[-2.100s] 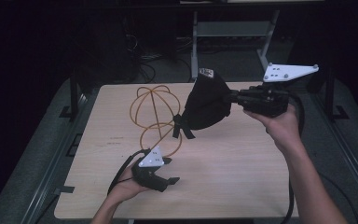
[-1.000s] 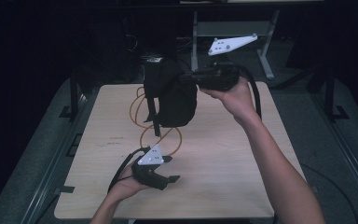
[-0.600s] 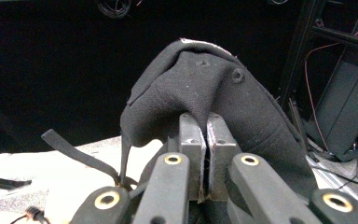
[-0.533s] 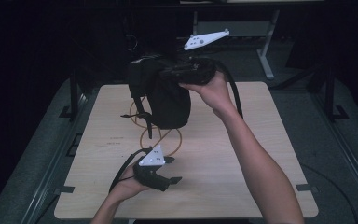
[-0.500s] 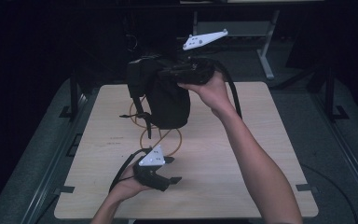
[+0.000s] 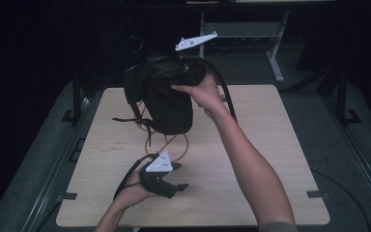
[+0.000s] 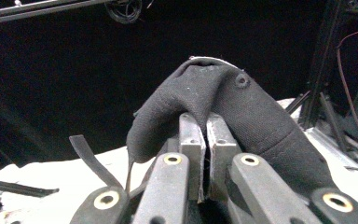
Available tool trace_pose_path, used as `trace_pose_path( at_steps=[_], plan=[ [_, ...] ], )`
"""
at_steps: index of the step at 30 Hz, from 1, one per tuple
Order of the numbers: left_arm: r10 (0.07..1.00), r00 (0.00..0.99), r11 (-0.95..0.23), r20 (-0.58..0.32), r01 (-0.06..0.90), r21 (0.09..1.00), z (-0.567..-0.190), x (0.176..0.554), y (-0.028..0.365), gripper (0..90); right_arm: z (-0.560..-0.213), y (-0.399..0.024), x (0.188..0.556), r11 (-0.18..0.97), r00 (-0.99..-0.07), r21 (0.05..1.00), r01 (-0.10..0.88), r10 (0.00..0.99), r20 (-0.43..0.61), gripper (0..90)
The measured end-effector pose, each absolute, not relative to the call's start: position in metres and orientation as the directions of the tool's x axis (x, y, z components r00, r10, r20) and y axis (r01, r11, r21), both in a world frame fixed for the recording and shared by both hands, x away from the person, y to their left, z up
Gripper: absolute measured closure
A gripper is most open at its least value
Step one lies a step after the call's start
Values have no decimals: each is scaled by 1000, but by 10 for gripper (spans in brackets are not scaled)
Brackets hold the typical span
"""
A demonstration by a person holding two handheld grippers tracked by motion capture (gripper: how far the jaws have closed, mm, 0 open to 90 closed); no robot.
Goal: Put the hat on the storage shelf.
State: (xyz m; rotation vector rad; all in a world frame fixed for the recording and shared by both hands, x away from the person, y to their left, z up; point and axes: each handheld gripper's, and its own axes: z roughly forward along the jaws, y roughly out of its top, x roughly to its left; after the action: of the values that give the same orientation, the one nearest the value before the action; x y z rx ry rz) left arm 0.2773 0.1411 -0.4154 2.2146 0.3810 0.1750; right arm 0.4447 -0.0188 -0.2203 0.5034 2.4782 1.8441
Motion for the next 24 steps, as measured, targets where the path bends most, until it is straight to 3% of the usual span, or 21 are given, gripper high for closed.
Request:
trace_pose_path(
  at_steps=[13,19,24],
  plan=[
    [326,945,-592,-6,209,778,-418,277,139,291,-232,5,454,297,-936,910,288,289,202,860],
    [325,946,-594,-12,214,776,-420,276,138,290,-233,13,451,341,-924,896,284,345,161,631],
    [324,946,-598,-2,207,774,-420,275,136,290,-237,8,450,361,-920,885,295,357,162,551]
  ],
)
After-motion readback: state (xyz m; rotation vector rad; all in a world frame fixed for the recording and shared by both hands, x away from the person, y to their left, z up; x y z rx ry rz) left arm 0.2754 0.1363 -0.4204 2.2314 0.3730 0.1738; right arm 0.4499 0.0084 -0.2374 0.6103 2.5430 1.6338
